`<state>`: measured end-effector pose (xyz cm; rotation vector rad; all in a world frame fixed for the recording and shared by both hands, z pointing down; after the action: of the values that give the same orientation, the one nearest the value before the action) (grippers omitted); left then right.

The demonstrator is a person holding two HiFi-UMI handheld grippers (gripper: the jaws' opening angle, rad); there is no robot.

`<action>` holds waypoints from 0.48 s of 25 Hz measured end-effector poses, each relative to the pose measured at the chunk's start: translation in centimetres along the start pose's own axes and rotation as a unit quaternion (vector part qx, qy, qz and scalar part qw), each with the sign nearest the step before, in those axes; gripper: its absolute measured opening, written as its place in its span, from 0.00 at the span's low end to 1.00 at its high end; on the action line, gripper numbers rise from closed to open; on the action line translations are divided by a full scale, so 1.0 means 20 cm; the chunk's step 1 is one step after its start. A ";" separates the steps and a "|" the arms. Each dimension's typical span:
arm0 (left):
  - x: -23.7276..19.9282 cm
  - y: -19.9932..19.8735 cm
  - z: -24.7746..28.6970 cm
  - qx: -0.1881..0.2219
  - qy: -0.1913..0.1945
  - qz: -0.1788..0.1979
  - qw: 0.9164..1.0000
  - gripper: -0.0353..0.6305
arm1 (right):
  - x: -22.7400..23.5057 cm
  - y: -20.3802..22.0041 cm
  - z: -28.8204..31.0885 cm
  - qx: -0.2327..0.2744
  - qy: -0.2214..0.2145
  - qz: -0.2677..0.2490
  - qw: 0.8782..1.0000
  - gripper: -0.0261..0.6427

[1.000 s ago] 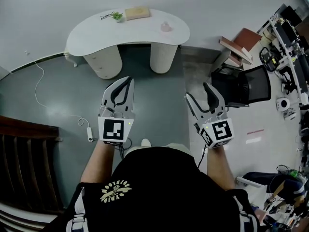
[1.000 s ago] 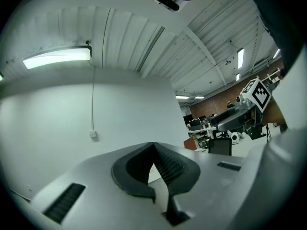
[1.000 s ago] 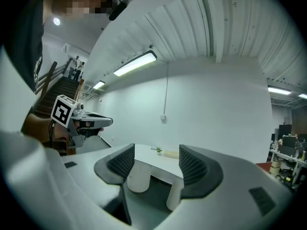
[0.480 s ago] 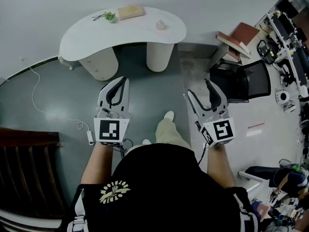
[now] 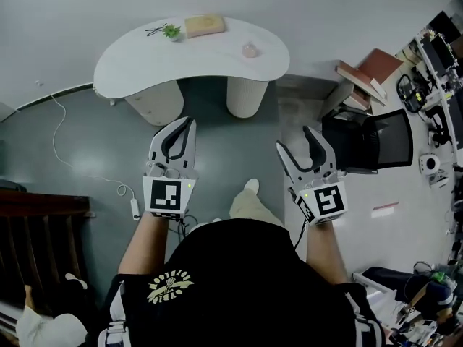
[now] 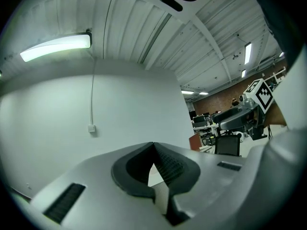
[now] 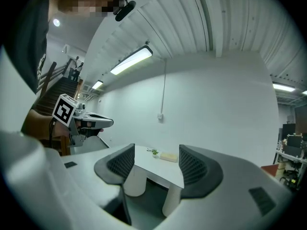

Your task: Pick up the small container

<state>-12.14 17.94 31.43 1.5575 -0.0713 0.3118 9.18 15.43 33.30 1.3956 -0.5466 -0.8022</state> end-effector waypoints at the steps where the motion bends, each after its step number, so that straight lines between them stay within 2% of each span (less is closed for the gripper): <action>1: 0.00 0.00 0.05 -0.003 -0.002 0.002 1.000 0.06 | 0.04 0.00 0.03 0.001 -0.001 0.000 1.000 0.45; 12: 0.02 0.04 0.48 -0.016 0.003 -0.005 1.000 0.07 | 0.38 0.09 0.24 -0.016 -0.007 0.004 1.000 0.45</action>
<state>-10.55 8.44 32.51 1.5239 -0.0630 0.3059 10.67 6.46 34.69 1.3585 -0.5487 -0.8112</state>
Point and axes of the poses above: the fingertips, and each gripper's own axes: z forward along the fingers, x to its right, y out of its underside, the point moved 1 cm from there along -z, backward along the fingers, and after that the axes turned 4 degrees about -y, right-handed, at the moved point
